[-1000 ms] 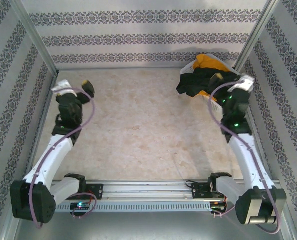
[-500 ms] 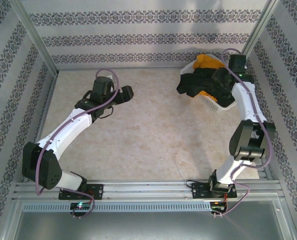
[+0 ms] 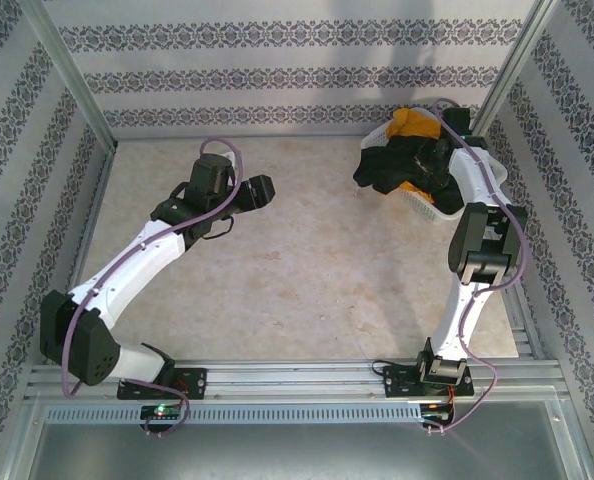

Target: Fold and stack the t-shirts

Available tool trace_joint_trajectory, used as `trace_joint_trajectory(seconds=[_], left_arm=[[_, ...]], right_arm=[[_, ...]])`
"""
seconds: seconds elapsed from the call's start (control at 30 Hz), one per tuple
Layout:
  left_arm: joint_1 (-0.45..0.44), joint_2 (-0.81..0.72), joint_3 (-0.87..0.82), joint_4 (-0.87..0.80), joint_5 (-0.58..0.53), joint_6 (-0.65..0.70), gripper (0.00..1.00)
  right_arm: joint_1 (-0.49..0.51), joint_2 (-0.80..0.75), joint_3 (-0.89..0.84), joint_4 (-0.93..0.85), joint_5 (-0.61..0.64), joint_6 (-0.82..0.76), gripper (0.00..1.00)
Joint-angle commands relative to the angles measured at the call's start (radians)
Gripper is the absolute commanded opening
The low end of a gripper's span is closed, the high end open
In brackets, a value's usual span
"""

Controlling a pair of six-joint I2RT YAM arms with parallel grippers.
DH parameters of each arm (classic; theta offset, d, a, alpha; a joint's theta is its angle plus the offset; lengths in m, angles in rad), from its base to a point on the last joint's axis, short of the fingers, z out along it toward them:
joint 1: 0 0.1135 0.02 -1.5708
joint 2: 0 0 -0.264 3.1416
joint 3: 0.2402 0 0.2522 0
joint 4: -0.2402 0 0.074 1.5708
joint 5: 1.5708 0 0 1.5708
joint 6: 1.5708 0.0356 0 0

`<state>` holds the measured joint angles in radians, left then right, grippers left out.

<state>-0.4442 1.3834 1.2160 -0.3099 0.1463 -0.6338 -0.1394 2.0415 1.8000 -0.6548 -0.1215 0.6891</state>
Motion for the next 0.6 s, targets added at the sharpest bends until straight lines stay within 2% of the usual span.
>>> trace_joint_trajectory(seconds=[0.0, 0.2, 0.37, 0.57], left_arm=[[-0.01, -0.05, -0.012, -0.042, -0.032, 0.008, 0.7], [-0.011, -0.072, -0.037, -0.046, -0.043, 0.005, 0.62], [-0.01, -0.075, -0.058, -0.044, -0.057, -0.01, 0.6], [-0.01, -0.074, -0.057, -0.054, -0.092, -0.018, 0.59]], right_arm=[[0.016, -0.066, 0.03, 0.043, 0.028, 0.011, 0.02], [0.034, -0.253, 0.026, 0.173, 0.112, -0.006, 0.0], [0.056, -0.376, 0.095, 0.275, 0.128, -0.043, 0.0], [0.156, -0.49, 0.222, 0.394, 0.162, -0.13, 0.0]])
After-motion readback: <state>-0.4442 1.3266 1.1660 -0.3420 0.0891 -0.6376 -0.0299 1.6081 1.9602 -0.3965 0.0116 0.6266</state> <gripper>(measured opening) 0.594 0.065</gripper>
